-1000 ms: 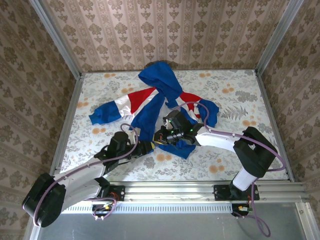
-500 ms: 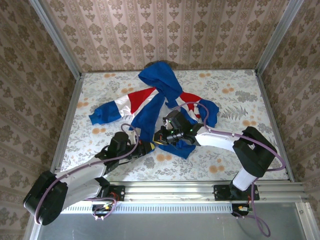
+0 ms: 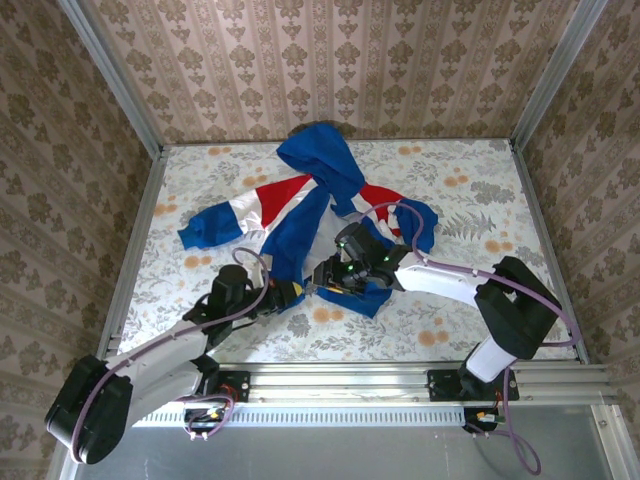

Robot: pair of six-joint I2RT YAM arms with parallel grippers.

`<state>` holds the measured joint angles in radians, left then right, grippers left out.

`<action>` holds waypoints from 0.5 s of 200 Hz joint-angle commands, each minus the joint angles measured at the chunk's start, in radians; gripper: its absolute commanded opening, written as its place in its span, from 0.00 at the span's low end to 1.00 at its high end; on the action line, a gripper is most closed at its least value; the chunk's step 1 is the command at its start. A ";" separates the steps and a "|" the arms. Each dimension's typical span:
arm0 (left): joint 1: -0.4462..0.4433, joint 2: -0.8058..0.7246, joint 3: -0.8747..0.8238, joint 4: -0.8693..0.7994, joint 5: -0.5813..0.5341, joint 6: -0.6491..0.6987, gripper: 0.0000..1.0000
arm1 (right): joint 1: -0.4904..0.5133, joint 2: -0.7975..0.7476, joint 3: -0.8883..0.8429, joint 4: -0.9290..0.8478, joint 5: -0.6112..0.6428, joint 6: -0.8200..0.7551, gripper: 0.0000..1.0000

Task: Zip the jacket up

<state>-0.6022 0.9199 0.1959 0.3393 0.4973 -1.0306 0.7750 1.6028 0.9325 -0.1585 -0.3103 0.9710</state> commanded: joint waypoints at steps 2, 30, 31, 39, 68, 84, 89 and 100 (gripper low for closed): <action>0.020 -0.025 -0.006 -0.039 -0.007 0.052 0.00 | 0.000 0.004 0.017 -0.105 0.098 -0.041 0.47; 0.034 -0.033 -0.004 -0.059 0.004 0.075 0.00 | 0.013 0.064 0.064 -0.170 0.157 -0.077 0.48; 0.034 -0.033 -0.003 -0.060 0.005 0.076 0.00 | 0.013 0.066 0.066 -0.171 0.158 -0.079 0.48; 0.037 -0.033 -0.006 -0.063 0.009 0.079 0.00 | 0.014 0.086 0.084 -0.192 0.169 -0.089 0.48; 0.041 -0.033 -0.012 -0.056 0.019 0.084 0.00 | 0.014 0.152 0.136 -0.226 0.183 -0.111 0.47; 0.043 -0.032 -0.012 -0.057 0.022 0.086 0.00 | 0.014 0.181 0.159 -0.238 0.186 -0.120 0.38; 0.043 -0.033 -0.012 -0.058 0.020 0.088 0.00 | 0.014 0.191 0.165 -0.241 0.188 -0.122 0.36; 0.044 -0.031 -0.013 -0.057 0.020 0.091 0.00 | 0.015 0.205 0.174 -0.244 0.192 -0.125 0.33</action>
<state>-0.5674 0.9009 0.1959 0.2848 0.5018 -0.9722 0.7837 1.7691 1.0649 -0.3450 -0.1638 0.8684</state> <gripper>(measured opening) 0.051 0.353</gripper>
